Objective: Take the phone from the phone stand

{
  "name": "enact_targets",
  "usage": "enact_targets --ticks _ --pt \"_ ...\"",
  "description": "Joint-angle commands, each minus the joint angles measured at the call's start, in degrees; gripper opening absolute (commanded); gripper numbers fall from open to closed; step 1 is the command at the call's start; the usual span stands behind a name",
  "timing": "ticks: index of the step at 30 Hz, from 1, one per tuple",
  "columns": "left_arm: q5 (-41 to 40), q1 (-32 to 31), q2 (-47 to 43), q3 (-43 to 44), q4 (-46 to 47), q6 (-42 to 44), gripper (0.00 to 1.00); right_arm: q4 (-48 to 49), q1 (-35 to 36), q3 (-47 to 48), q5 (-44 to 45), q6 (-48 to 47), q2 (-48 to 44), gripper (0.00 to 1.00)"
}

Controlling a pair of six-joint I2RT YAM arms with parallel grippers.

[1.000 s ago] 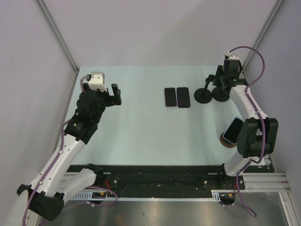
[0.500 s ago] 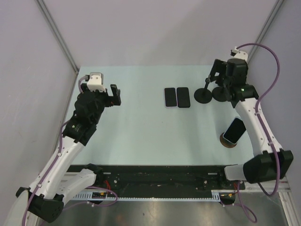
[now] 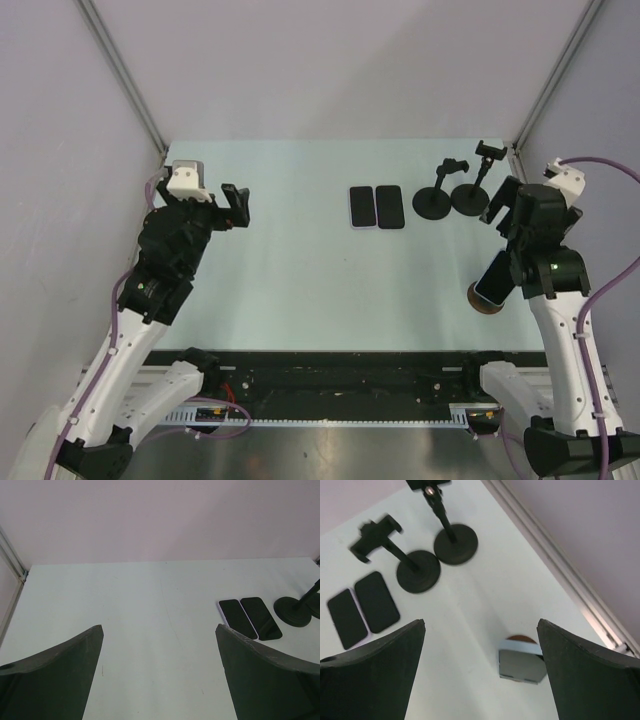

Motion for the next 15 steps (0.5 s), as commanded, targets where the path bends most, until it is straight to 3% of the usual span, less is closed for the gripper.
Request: enact_targets --ticks 1,7,15 --pt "1.02 0.37 -0.32 0.00 1.57 -0.62 1.00 -3.99 -1.92 -5.18 -1.79 4.80 -0.98 1.00" --pt "0.84 0.29 -0.85 -0.44 1.48 -0.53 1.00 -2.59 -2.45 -12.38 4.61 9.29 -3.53 1.00" --pt "1.54 0.37 -0.41 -0.35 1.48 -0.79 1.00 -0.65 -2.45 -15.73 11.82 7.89 -6.61 1.00"
